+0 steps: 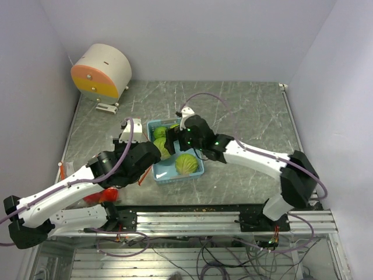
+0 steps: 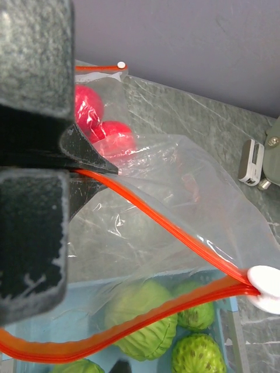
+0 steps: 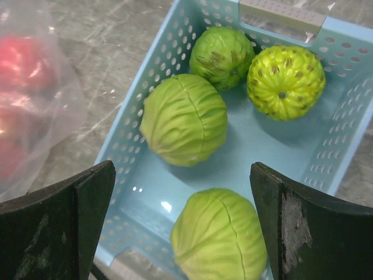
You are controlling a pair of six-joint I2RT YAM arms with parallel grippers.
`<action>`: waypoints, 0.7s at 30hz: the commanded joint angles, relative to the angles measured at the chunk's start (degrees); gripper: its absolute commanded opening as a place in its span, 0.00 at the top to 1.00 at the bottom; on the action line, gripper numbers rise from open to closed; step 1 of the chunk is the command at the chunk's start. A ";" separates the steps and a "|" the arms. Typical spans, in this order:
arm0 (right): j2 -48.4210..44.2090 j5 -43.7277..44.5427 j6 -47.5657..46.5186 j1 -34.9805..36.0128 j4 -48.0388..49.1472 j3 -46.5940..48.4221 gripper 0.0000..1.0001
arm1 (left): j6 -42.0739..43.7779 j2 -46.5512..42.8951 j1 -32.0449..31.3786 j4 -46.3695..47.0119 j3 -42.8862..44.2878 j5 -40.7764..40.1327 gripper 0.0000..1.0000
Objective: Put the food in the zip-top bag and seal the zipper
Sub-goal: Pick up the fake vegetable from the bin.
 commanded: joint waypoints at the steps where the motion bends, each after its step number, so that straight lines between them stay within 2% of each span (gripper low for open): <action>1: 7.50 2.03 1.01 -0.15 -1.73 6.79 0.00 | 0.96 -2.13 0.34 2.78 -1.45 -0.35 0.93; 11: 23.12 0.19 5.00 -0.86 -1.59 14.70 0.00 | 2.36 -4.10 0.32 4.58 -2.81 0.30 0.93; 20: 27.53 -1.13 5.68 -0.85 -1.72 13.54 0.01 | 2.80 -4.73 0.28 5.72 -3.70 0.88 0.93; 21: 27.46 -0.59 5.57 -0.83 -1.68 12.90 0.04 | 2.75 -4.75 0.28 5.75 -3.71 0.83 0.93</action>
